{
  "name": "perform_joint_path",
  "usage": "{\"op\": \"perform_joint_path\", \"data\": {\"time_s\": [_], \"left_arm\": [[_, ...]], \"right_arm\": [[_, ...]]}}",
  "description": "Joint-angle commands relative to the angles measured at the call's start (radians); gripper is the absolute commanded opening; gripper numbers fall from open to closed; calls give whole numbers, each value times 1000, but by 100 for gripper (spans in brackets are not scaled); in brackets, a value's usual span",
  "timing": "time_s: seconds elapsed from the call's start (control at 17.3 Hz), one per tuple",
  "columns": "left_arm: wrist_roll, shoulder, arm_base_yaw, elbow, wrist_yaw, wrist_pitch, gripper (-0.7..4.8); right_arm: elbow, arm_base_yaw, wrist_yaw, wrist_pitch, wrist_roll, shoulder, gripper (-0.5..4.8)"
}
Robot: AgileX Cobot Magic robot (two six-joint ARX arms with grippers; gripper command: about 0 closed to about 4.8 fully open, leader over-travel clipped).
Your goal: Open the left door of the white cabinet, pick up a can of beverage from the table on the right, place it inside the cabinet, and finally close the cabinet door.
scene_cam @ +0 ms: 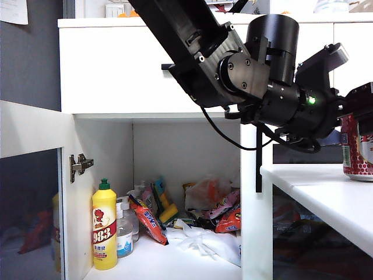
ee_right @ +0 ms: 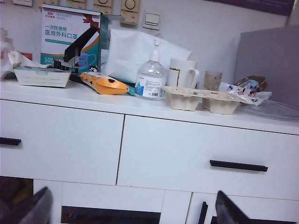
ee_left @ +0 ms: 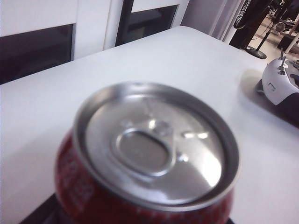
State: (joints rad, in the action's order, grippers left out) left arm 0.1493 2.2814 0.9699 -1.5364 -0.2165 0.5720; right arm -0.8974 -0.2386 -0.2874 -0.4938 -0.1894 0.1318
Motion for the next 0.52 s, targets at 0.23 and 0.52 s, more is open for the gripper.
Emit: {"op": "perform_joint_path", "data": {"time_s": [0.23,0.52], "left_arm": [[-26,-156,-45,-3,-24,-172,-6],[-181,-437,-137,-2,-69,-594,-6]], "right_arm": [[-4,-2,-8,-7,-1,2,479],[-2,-2,-5,-7,30,2,479]]}}
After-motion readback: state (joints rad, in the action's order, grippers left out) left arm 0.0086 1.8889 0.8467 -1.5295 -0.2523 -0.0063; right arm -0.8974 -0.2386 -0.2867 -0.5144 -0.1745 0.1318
